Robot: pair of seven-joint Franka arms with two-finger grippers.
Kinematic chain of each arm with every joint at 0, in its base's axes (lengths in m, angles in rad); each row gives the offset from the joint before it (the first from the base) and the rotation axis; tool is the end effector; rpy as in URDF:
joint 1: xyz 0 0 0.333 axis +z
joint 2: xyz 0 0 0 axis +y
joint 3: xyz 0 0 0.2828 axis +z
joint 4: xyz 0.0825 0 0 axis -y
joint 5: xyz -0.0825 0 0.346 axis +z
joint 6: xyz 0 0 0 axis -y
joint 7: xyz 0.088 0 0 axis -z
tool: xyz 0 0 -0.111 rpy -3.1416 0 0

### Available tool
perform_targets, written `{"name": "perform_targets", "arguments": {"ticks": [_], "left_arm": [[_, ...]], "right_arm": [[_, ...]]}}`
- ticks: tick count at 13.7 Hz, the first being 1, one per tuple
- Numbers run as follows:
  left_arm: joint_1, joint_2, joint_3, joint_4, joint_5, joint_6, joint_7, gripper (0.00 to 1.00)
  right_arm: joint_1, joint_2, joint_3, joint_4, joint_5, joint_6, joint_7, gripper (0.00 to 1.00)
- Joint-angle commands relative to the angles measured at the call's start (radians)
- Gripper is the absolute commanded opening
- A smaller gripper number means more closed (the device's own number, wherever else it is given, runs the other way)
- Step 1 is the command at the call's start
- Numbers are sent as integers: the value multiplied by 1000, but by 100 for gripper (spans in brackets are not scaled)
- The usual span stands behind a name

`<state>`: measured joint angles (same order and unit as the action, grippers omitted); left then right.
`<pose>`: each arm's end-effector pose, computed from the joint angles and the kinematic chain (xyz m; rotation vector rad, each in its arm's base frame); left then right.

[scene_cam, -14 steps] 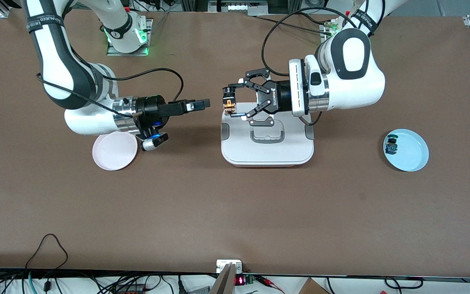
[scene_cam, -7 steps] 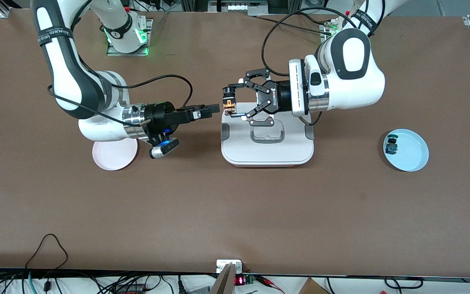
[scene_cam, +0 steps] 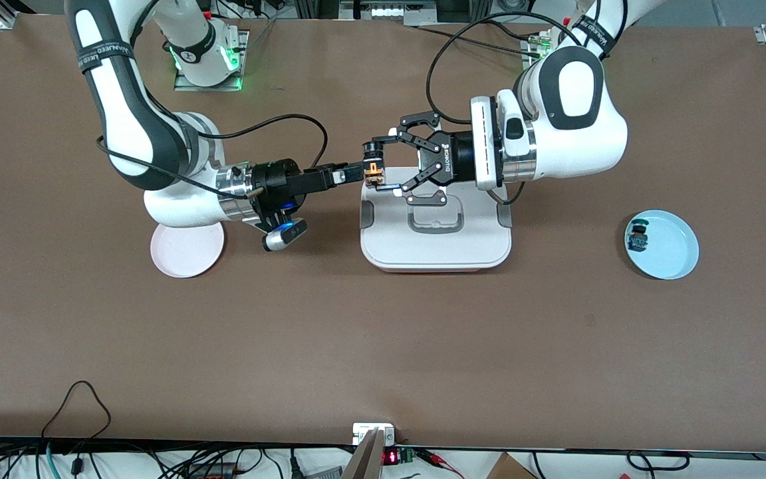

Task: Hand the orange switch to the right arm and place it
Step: 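Close the right gripper on the orange switch held by the left gripper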

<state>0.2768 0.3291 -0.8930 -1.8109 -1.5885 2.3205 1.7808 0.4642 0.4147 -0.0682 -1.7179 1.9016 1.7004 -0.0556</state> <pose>0.5157 -0.3324 0.4564 1.4660 -0.9856 1.0047 0.5417 0.3341 0.4150 -1.3802 0.3063 0.5498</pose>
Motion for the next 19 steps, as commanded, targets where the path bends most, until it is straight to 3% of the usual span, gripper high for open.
{"name": "perform_targets", "arguments": {"ticks": [1,7,10,12,13,15,17,19], "left_arm": [[5,-12,-6,-7,-30,10,6,1],[4,-12,-6,-5,-30,10,6,1],[4,-10,-6,-5,-30,10,6,2],[4,-10,-6,-5,-30,10,6,3],[4,-10,-6,-5,-31,10,6,3],[4,-10,-6,-5,-31,10,6,3],[2,-10,-6,-5,-31,10,6,6],[1,-10,-6,-5,-31,31,6,19]], "right_arm": [[7,12,1,18,14,-2,-35,100],[27,12,1,17,19,5,-62,95],[28,12,1,9,17,5,-98,86],[25,9,1,8,16,5,-99,66],[27,6,1,9,10,7,-101,32],[22,1,-1,9,11,1,-105,5],[19,1,-2,9,14,-1,-107,1],[21,1,-2,9,17,4,-110,1]]}}
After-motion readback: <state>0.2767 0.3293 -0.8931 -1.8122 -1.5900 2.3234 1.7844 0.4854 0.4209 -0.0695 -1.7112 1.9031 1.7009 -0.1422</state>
